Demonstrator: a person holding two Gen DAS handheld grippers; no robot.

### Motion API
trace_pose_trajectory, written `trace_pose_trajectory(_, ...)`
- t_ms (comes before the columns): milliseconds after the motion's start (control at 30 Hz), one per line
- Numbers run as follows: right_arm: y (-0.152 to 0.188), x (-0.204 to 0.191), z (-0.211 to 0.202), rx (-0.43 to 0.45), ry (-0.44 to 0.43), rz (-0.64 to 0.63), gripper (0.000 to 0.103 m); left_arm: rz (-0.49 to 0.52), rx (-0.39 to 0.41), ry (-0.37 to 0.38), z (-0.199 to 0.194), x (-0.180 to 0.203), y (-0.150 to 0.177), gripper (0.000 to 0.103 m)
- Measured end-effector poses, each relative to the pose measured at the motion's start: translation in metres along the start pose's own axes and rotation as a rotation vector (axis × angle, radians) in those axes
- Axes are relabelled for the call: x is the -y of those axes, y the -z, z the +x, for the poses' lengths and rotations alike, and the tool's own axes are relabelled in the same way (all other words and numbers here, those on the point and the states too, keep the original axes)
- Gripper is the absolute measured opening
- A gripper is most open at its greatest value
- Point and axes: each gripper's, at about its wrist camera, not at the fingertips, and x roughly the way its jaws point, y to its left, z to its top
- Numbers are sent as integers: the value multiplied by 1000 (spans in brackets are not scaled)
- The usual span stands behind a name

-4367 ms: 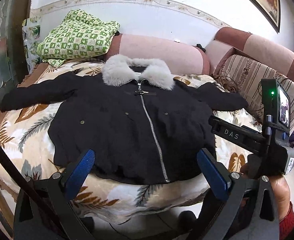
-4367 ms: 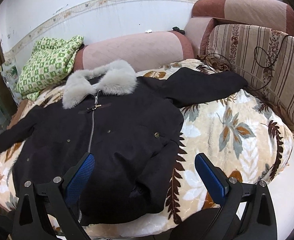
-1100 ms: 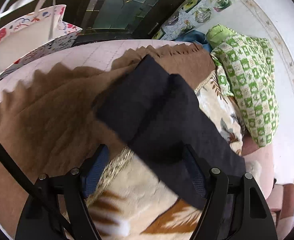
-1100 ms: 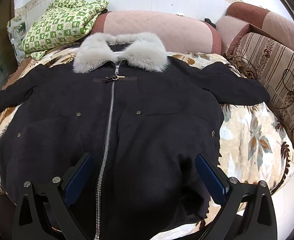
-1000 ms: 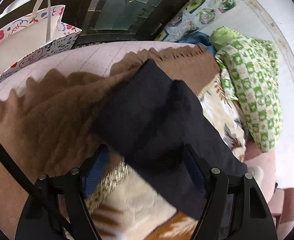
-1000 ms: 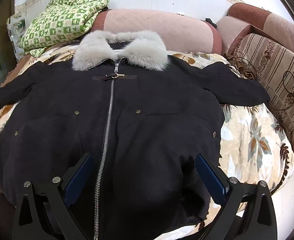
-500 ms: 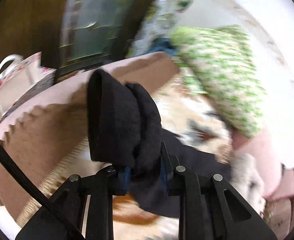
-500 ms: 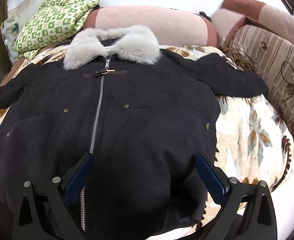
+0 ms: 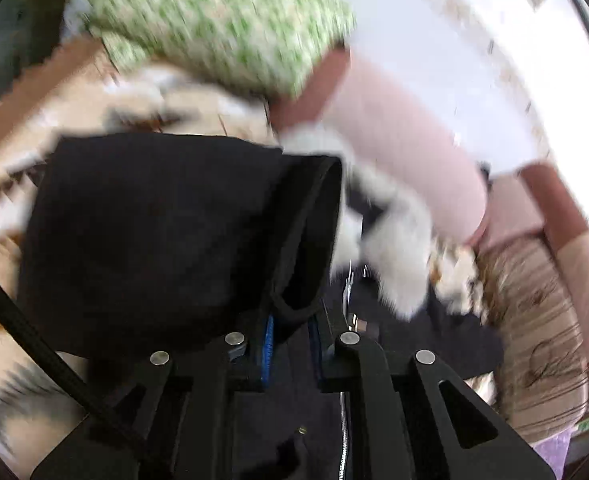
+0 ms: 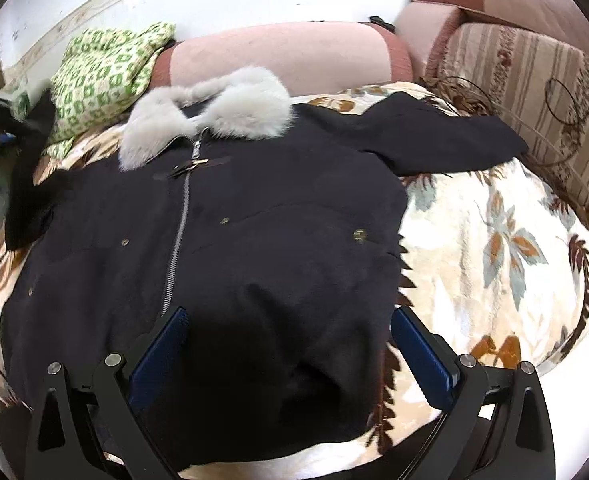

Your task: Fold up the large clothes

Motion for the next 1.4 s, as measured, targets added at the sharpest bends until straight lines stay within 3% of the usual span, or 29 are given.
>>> trace_pose_trajectory(67, 0, 7, -1, 5, 7, 15, 102, 16, -64, -51, 42, 10, 21, 16)
trace_pose_trajectory(133, 0, 13, -2, 4, 17, 24, 102, -7, -146, -55, 71, 10, 35, 27)
trace_pose_trajectory(233, -3, 22, -2, 0, 10, 45, 102, -42, -220, 36, 81, 9, 55, 51)
trace_pose_trajectory(300, -6, 24, -2, 7, 0, 47, 102, -11, -188, 88, 64, 13, 61, 71)
trace_pose_trajectory(400, -17, 18, -3, 23, -31, 38, 102, 69, -95, 123, 24, 22, 69, 82)
trace_pose_trajectory(500, -33, 2, 1, 23, -104, 22, 102, 148, 0, 61, -14, 16, 74, 85)
trace_pose_trajectory(567, -46, -15, 8, 17, -169, 18, 102, 183, 87, -88, -32, 0, 71, 85)
trace_pose_trajectory(667, -68, -48, 24, 1, -266, 15, 102, 167, 145, -244, -38, -28, 60, 85)
trace_pose_trajectory(800, -98, -104, 64, -25, -356, -18, 102, 53, 143, -247, -46, -71, 44, 85)
trace_pose_trajectory(933, -119, -164, 130, -138, -393, -84, 102, -68, 177, -209, -60, -102, 34, 85)
trace_pose_trajectory(1100, -132, -208, 194, -252, -420, -35, 102, -90, 185, -233, -65, -114, 31, 85)
trace_pose_trajectory(1167, -133, -217, 206, -307, -472, 12, 90, -85, 198, -274, -63, -115, 29, 85)
trace_pose_trajectory(1233, -131, -222, 211, -388, -556, 58, 24, -82, 205, -303, -63, -117, 30, 85)
trace_pose_trajectory(1267, -132, -225, 209, -410, -589, 57, 17, -83, 203, -313, -63, -118, 30, 85)
trace_pose_trajectory(1333, -137, -223, 193, -348, -564, 18, 7, -93, 188, -321, -59, -120, 30, 85)
trace_pose_trajectory(1400, -146, -208, 175, -298, -547, 1, 7, -110, 167, -311, -54, -122, 30, 85)
